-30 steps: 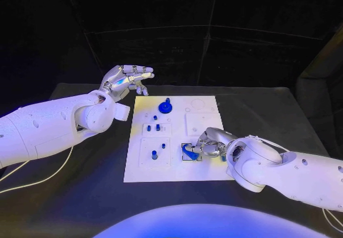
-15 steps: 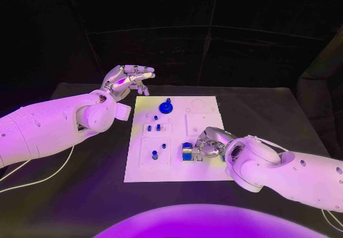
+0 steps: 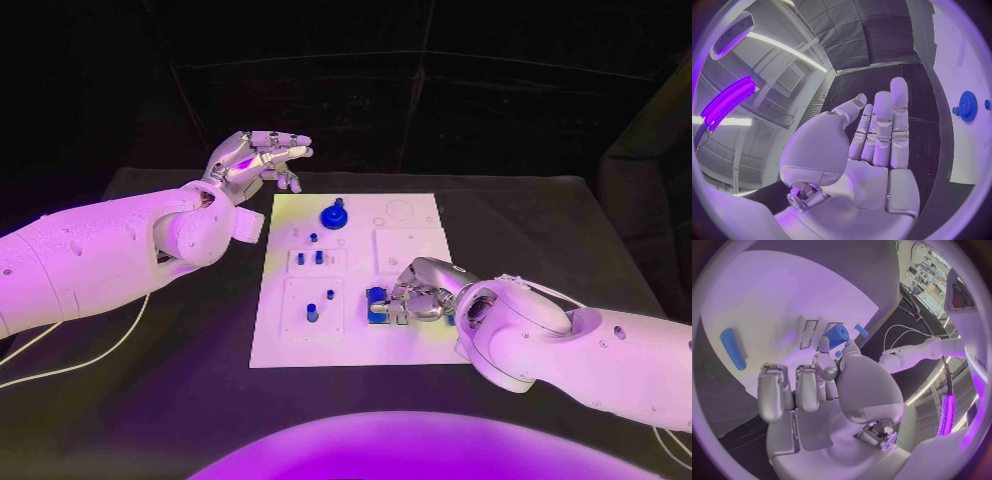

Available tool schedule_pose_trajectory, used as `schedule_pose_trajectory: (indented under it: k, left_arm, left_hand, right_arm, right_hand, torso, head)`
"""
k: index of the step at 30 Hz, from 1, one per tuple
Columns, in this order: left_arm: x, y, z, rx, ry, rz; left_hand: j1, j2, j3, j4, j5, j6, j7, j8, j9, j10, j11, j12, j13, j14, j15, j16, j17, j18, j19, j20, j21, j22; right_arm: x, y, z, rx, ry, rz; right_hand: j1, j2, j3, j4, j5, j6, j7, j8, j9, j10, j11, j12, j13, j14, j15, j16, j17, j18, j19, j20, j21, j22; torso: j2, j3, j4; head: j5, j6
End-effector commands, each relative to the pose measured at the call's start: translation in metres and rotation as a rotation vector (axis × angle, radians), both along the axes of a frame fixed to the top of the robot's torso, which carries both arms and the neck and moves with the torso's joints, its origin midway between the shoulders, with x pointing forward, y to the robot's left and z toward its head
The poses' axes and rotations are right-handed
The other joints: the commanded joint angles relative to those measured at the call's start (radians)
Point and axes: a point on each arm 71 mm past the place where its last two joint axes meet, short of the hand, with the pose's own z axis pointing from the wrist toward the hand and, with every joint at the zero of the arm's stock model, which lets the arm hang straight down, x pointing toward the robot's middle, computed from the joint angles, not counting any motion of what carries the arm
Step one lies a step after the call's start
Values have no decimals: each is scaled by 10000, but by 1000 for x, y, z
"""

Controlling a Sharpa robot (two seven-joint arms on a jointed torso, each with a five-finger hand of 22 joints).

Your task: Assemble the parts on the task board

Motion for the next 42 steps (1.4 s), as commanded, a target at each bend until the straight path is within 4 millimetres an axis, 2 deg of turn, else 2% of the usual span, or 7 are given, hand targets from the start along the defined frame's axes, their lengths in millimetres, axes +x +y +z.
schedule_pose_trajectory:
  k: [1, 11, 19, 22, 27, 35, 42]
  left_arm:
    - [0, -2, 1, -83, -10, -135]
    - [0, -2, 1, -81, -4, -139]
    - [0, -1, 1, -74, -2, -118]
    - [0, 0, 1, -69, -1, -106]
    - [0, 1, 1, -64, 7, -99]
    - [-1, 2, 1, -60, 0, -79]
    - [-1, 1, 1, -64, -5, -82]
  left_hand:
    - [40, 51, -15, -58, 60, -57, -6, 52, -11, -97, 19, 75, -17, -72, 15, 0, -17, 137, -80, 10, -68, -18]
    - [40, 51, -15, -58, 60, -57, -6, 52, -11, -97, 19, 75, -17, -72, 15, 0, -17, 137, -80, 10, -68, -18]
    - [40, 51, -15, -58, 60, -57, -6, 52, -11, -97, 19, 75, -17, -72, 15, 0, -17, 137, -80, 10, -68, -18]
    - [40, 51, -15, -58, 60, -57, -6, 52, -11, -97, 19, 75, -17, -72, 15, 0, -17, 137, -80, 10, -68, -18]
    - [40, 51, -15, -58, 60, -57, -6, 52, -11, -97, 19, 75, -17, -72, 15, 0, -17, 137, -80, 10, -68, -18]
    - [40, 51, -15, -58, 60, -57, -6, 52, -11, -97, 19, 75, -17, -72, 15, 0, -17, 137, -80, 10, -68, -18]
    - [40, 51, -15, -58, 60, -57, -6, 52, -11, -97, 19, 75, -17, -72, 15, 0, -17, 137, -80, 10, -68, -18]
  right_arm:
    - [0, 1, 0, -89, -31, 225]
    - [4, 1, -3, -697, -87, 238]
    - [4, -1, -3, -762, -170, 228]
    - [4, -2, 0, -330, -349, 196]
    - [2, -8, 10, 890, -982, 133]
    - [6, -47, 23, 1447, -1289, -160]
    - [9, -82, 23, 385, -1024, -388]
  right_hand:
    - [547, 64, 113, -300, 80, 78, -21, 60, 29, 77, -22, 50, 32, 632, -80, 75, 268, -89, 448, -83, 59, 1903]
    - [1885, 354, 550, -1172, -489, 113, -112, 97, 106, 158, -107, 174, 189, 631, -148, 82, 304, -98, 470, -144, 78, 1938]
    - [1837, 302, 509, -1198, -523, 84, -75, 69, 103, 142, -83, 109, 163, 621, -137, 53, 262, -97, 464, -147, 72, 1932]
    - [1552, 229, 370, -1045, -361, 18, -19, 20, 89, 95, -35, -23, 87, 598, -100, -11, 155, -80, 413, -127, 26, 1871]
    - [1033, 55, -96, -631, 1022, -329, 152, -229, 10, -229, 112, -799, -393, 469, 17, -387, -411, 35, 93, -21, -280, 1474]
    - [1403, 219, -205, -635, 1115, -1329, 587, -1153, -444, -503, 458, -1402, -752, 466, 290, -487, -513, 27, 111, 208, -281, 1488]
    - [1635, 261, -260, -714, 1045, -1328, 644, -1363, -594, -631, 517, -1774, -998, 468, 358, -508, -525, 31, 113, 299, -285, 1490]
  torso:
    - [5, -12, 18]
    - [6, -17, 11]
    - [3, -12, 4]
    - [5, -6, -2]
    - [0, 2, 4]
    - [-20, -8, -28]
    - [-9, -18, -17]
  head:
    - [-15, 4]
    - [-14, -38]
    - [-29, -53]
    - [-26, -54]
    - [-40, -45]
    - [-131, -11]
    - [-296, 50]
